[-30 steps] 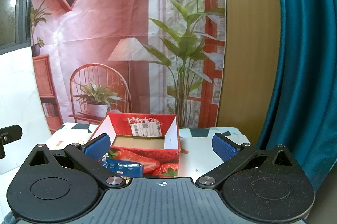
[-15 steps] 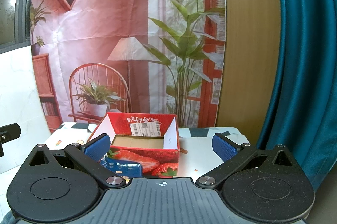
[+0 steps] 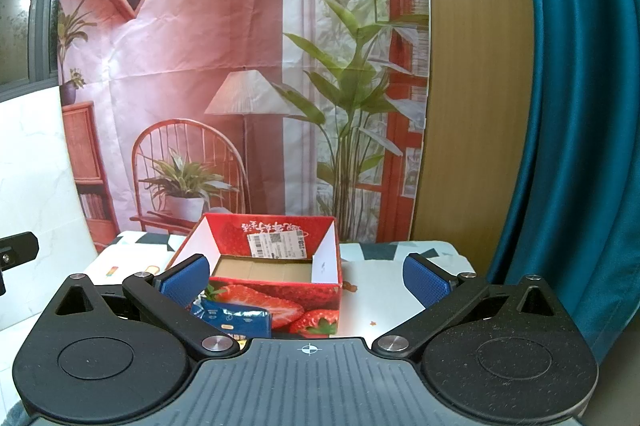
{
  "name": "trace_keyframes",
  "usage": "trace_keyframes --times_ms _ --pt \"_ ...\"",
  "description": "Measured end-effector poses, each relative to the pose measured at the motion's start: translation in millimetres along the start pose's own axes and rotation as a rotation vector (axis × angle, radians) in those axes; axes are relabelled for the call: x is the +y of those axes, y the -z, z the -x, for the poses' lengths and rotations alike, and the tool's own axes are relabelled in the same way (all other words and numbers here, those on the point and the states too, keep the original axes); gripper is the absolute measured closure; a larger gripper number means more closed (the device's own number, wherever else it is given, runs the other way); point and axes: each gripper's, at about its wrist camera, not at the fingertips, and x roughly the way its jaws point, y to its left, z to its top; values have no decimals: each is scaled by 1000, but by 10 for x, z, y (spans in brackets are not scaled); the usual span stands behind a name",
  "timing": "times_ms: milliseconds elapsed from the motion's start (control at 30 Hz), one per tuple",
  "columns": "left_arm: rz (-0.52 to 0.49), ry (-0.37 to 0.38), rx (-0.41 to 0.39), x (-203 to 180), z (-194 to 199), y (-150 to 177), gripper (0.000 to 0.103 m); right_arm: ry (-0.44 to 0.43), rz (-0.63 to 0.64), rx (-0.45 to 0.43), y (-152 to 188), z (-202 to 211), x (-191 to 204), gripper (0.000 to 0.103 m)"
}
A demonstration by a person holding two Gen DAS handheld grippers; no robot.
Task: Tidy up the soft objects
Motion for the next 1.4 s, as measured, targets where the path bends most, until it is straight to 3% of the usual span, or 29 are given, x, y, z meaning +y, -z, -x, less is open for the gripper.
trace_keyframes --times_ms 1233,1400 --pt "0 -11 2 -4 -22 39 0 1 -8 16 47 -49 -6 0" --pt "8 -16 16 17 -148 113 0 -77 -60 16 154 -141 -84 0"
